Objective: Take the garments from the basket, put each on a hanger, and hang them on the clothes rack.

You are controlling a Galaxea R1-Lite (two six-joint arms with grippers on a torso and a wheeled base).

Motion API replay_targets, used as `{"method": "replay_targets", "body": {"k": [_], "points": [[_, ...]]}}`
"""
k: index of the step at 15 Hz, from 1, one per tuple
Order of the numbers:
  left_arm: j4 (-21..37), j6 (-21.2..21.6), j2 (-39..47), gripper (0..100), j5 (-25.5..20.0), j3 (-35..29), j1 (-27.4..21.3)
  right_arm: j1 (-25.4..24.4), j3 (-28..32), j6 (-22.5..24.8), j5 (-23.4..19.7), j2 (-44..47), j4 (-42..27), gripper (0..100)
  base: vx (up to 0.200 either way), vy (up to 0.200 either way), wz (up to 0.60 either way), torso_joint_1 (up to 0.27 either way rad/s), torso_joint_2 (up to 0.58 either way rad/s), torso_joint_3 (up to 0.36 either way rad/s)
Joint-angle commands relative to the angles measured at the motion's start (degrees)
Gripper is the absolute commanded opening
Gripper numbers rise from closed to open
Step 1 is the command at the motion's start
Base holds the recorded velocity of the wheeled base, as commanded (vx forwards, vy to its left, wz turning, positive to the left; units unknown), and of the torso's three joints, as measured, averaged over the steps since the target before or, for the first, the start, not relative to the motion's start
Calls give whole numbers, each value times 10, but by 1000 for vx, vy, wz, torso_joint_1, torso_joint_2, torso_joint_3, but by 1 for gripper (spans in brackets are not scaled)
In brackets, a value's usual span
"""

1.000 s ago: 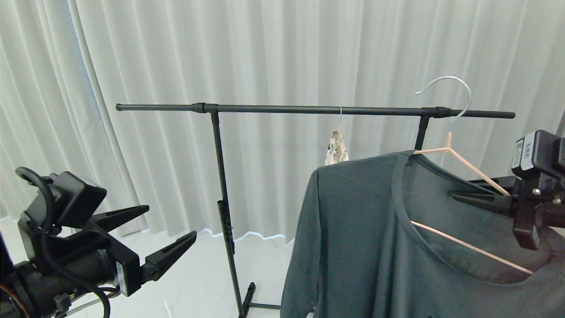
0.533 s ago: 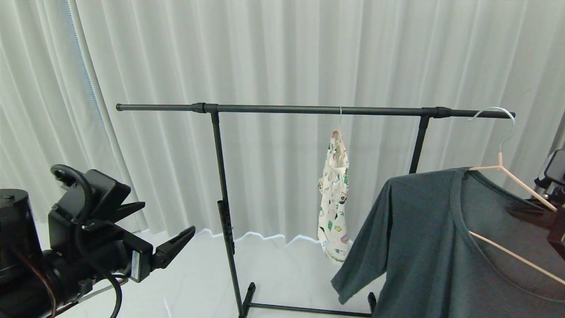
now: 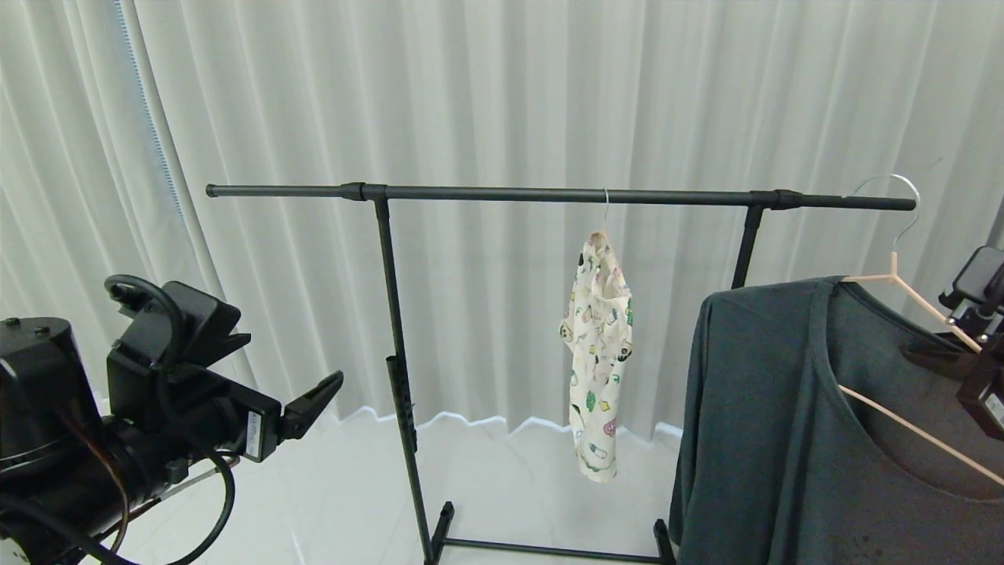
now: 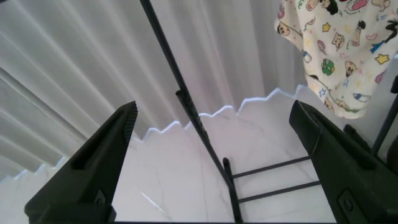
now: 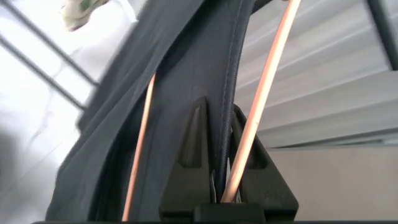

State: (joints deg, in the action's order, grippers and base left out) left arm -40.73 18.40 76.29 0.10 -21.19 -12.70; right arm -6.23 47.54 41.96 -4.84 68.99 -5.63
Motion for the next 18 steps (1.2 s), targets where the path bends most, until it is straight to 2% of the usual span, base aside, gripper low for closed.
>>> {"method": "replay_targets", "body": {"k": [1,18], "points": [[-1,1,4,100,0,1,-2,-2,9,0,4,20,7,0,0,0,0,0,0,0],[-1,1,-12,100,1,30,-38,-2,14,-7,4,23,9,0,200,0,0,0,2,4]]}}
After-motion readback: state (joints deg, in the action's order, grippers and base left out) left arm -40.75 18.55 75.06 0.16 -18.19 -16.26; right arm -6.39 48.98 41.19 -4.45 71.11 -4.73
